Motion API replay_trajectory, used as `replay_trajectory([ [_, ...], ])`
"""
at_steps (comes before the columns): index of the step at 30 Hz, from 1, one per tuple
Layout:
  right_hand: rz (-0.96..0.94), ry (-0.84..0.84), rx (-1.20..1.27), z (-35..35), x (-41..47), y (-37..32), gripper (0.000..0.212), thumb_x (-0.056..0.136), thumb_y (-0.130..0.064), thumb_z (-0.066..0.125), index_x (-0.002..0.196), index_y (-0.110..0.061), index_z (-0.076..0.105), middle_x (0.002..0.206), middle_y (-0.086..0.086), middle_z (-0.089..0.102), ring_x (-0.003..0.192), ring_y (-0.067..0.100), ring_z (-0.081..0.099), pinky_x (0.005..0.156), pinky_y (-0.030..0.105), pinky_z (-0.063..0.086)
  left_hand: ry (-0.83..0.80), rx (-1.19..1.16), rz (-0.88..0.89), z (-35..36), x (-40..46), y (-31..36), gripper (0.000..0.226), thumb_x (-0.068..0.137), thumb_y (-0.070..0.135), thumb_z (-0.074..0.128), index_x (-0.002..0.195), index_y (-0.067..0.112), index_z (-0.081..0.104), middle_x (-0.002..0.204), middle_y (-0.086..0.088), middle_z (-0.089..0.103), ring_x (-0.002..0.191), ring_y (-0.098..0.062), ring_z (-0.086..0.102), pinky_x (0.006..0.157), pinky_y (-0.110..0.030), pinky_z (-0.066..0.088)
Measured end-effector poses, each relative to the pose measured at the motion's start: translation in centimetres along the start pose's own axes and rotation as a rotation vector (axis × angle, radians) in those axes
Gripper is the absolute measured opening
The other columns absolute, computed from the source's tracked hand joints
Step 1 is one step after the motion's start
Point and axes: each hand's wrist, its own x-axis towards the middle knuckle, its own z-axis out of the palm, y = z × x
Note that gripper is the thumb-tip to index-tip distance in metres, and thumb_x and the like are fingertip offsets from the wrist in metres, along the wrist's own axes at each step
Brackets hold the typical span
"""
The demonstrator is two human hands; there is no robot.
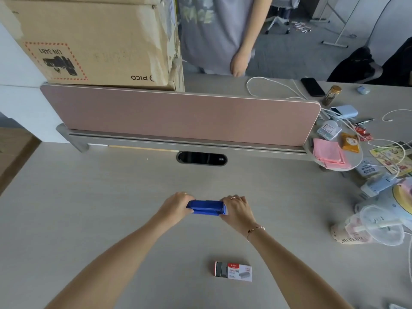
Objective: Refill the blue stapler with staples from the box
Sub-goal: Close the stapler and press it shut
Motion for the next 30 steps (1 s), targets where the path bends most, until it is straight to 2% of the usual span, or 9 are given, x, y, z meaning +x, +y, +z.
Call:
replay_trajectory([
  [4, -0.005, -0.001, -0.009, -1.3, 3.6, 1.6, 0.029, 0.077, -0.020, 0.065, 0.104, -0.014, 0.058, 0.096, 0.006, 0.066, 0.094, 0.024, 0.053, 0.087, 0.033, 0.035, 0.022, 0.014, 0.000, -1.3, 3.8, 0.2, 0.008, 0.075, 0.008, 0.067, 0.072, 0.012, 0.061, 0.072, -0.010, 0.062, 0.065, -0.027, 0.057, 0.055, -0.032, 0.040],
  [9, 0.003, -0.006, -0.008, -1.8, 7.6, 3.6, 0.028, 0.079, -0.020, 0.063, 0.106, -0.013, 0.057, 0.097, 0.006, 0.066, 0.095, 0.024, 0.052, 0.088, 0.033, 0.034, 0.016, 0.012, 0.008, -2.0, 8.3, -0.3, 0.011, 0.075, 0.009, 0.069, 0.071, 0.013, 0.060, 0.070, -0.008, 0.060, 0.064, -0.026, 0.056, 0.057, -0.036, 0.046],
  [13, 0.019, -0.011, -0.009, -1.5, 10.5, 4.9, 0.027, 0.079, -0.020, 0.064, 0.105, -0.012, 0.058, 0.097, 0.007, 0.065, 0.095, 0.025, 0.051, 0.087, 0.033, 0.033, 0.014, -0.003, -0.012, -1.9, 11.6, -1.1, 0.016, 0.076, 0.008, 0.069, 0.068, 0.013, 0.056, 0.065, -0.006, 0.055, 0.060, -0.026, 0.053, 0.052, -0.032, 0.037],
  [19, 0.028, -0.015, -0.026, -0.5, 13.7, 6.2, 0.024, 0.078, -0.018, 0.064, 0.100, -0.012, 0.058, 0.095, 0.008, 0.064, 0.095, 0.027, 0.050, 0.084, 0.034, 0.034, 0.008, 0.004, -0.017, -1.1, 15.1, -2.5, 0.006, 0.079, 0.007, 0.066, 0.084, 0.007, 0.062, 0.084, -0.010, 0.059, 0.073, -0.027, 0.058, 0.064, -0.036, 0.047],
  [22, 0.035, -0.006, -0.019, 0.1, 14.4, 6.7, 0.023, 0.077, -0.017, 0.064, 0.098, -0.011, 0.059, 0.096, 0.008, 0.064, 0.095, 0.028, 0.050, 0.085, 0.034, 0.034, 0.001, -0.006, -0.020, -0.3, 16.0, -3.2, 0.015, 0.082, 0.005, 0.064, 0.097, 0.007, 0.063, 0.090, -0.011, 0.060, 0.081, -0.029, 0.059, 0.068, -0.035, 0.046],
  [26, 0.093, 0.016, 0.003, 0.8, 14.4, 6.9, 0.018, 0.080, -0.014, 0.063, 0.097, -0.009, 0.059, 0.095, 0.010, 0.064, 0.095, 0.029, 0.051, 0.084, 0.035, 0.034, 0.007, 0.010, -0.018, 0.5, 16.3, -3.2, 0.031, 0.085, 0.003, 0.060, 0.116, 0.005, 0.057, 0.103, -0.015, 0.059, 0.092, -0.033, 0.059, 0.080, -0.041, 0.049],
  [30, 0.132, 0.044, 0.029, 0.9, 13.9, 6.5, 0.020, 0.081, -0.010, 0.063, 0.099, -0.009, 0.058, 0.096, 0.009, 0.064, 0.095, 0.029, 0.051, 0.083, 0.034, 0.036, 0.051, 0.008, -0.025, 0.5, 15.8, -3.0, 0.036, 0.084, 0.004, 0.062, 0.120, 0.006, 0.054, 0.107, -0.014, 0.060, 0.093, -0.031, 0.061, 0.080, -0.040, 0.050],
])
